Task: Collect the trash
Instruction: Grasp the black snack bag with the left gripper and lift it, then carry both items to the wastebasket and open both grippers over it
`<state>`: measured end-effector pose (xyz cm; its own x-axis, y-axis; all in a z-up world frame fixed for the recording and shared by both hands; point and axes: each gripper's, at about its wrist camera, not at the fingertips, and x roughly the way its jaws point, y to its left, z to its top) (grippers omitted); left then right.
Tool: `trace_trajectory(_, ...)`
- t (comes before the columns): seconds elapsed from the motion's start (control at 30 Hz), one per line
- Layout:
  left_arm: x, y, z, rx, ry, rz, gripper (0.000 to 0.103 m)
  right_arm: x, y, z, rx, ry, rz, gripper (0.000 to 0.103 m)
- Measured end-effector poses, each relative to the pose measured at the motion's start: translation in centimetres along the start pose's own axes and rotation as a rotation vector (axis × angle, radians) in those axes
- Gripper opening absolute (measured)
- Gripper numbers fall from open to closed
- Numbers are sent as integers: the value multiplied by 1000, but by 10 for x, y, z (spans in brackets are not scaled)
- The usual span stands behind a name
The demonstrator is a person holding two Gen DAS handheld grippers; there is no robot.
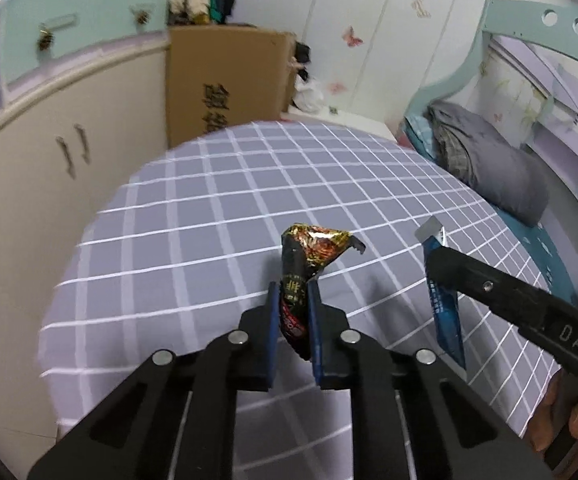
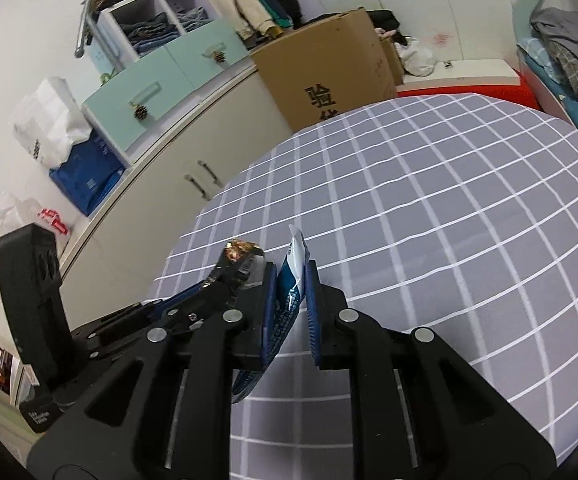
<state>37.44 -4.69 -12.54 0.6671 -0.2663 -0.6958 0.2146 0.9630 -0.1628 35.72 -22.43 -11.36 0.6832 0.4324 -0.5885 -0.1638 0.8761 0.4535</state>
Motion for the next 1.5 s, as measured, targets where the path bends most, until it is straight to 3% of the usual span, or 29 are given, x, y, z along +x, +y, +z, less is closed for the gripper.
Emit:
trace_trajectory(0.2, -54, 35, -29, -24, -88, 110, 12, 7, 56, -14, -74, 27, 54, 14)
trace_trajectory(0.4, -103, 92, -66, -108, -121, 201, 12, 28, 136, -46, -185, 86, 137, 14)
trace_trajectory(0.63, -141, 165, -117, -219, -97, 307, 12, 66, 226, -99, -301, 184, 215, 14)
trace_trajectory(0.8, -149, 219, -159, -308, -47, 377, 12, 96, 273, -139, -379, 246, 224, 14)
trace_trajectory(1.2, -114, 296, -219, -448, 106, 417, 13, 177, 306, -210, -469, 352, 146, 14)
trace_trajectory(1.5, -71, 319, -230, -480, 187, 402, 13, 203, 294, -220, -463, 331, 89, 14)
